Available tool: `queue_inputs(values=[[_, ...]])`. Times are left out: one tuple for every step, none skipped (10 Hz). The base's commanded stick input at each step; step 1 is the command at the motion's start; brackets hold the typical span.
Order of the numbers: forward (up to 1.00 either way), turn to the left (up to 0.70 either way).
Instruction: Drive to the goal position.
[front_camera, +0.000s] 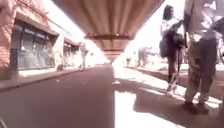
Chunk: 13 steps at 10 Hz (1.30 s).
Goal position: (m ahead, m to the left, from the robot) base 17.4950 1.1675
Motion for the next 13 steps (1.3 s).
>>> queue_inputs(values=[[0.85,0.00],[0.85,0.00],[0.85,0.00],[0.85,0.00],[0.85,0.00],[0.85,0.00],[0.85,0.00],[0.85,0.00],[0.85,0.00],[0.85,0.00],[0.85,0.00],[0.85,0.00],[0.85,0.00]])
